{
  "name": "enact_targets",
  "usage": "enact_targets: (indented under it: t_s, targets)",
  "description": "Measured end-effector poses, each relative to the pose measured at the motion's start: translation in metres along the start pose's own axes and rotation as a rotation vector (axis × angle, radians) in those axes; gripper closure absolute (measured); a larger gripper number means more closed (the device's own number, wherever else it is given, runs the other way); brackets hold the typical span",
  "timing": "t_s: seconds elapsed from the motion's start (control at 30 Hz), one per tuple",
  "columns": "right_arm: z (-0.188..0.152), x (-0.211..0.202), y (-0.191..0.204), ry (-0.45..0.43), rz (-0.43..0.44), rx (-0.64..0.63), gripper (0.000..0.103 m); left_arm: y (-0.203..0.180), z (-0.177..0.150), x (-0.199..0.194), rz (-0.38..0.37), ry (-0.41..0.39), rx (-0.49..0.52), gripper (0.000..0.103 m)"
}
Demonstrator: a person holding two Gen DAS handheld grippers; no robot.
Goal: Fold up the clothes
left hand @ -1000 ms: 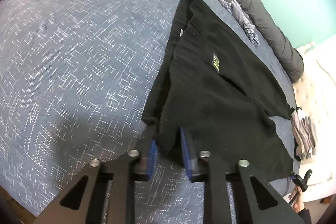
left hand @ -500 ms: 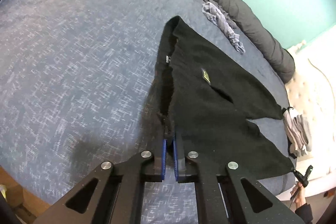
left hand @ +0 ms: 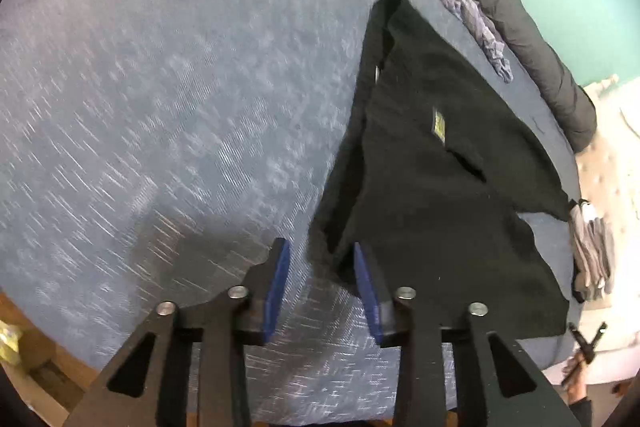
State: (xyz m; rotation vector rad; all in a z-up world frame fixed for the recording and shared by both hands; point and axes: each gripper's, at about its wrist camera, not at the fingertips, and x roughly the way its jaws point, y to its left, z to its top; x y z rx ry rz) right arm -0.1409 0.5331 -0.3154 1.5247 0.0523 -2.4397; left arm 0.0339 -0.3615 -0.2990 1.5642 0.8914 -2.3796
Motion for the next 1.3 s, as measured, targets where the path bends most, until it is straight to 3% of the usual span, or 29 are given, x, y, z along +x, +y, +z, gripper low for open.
enact_targets:
  t_s: [0.13, 0.33, 0.57, 0.9, 0.93, 0.97, 1.1, 1.3]
  targets:
    - [0.018, 0.008, 0.035, -0.023, 0.072, -0.025, 0.061, -0.021, 0.024, 0.004, -0.016, -0.023, 0.065, 0.065]
    - [0.044, 0.020, 0.088, -0.057, 0.179, -0.063, 0.057, -0.056, 0.061, 0.039, -0.037, -0.008, 0.122, 0.065]
    - [0.060, 0.039, 0.150, -0.058, 0.255, -0.155, 0.057, -0.065, 0.099, 0.081, -0.045, 0.017, 0.114, 0.065]
    - [0.073, 0.059, 0.154, -0.036, 0.242, -0.160, 0.057, -0.066, 0.130, 0.106, -0.059, -0.007, 0.128, 0.066]
    - [0.073, 0.060, 0.152, -0.035, 0.241, -0.155, 0.056, -0.067, 0.131, 0.107, -0.064, -0.009, 0.131, 0.070]
    - [0.074, 0.061, 0.151, -0.033, 0.237, -0.152, 0.056, -0.069, 0.132, 0.108, -0.064, -0.008, 0.141, 0.082]
    - [0.075, 0.064, 0.150, -0.027, 0.238, -0.143, 0.055, -0.074, 0.134, 0.101, -0.058, -0.032, 0.162, 0.098]
    - [0.074, 0.069, 0.159, -0.017, 0.250, -0.151, 0.055, -0.084, 0.150, 0.065, -0.062, -0.135, 0.168, 0.100]
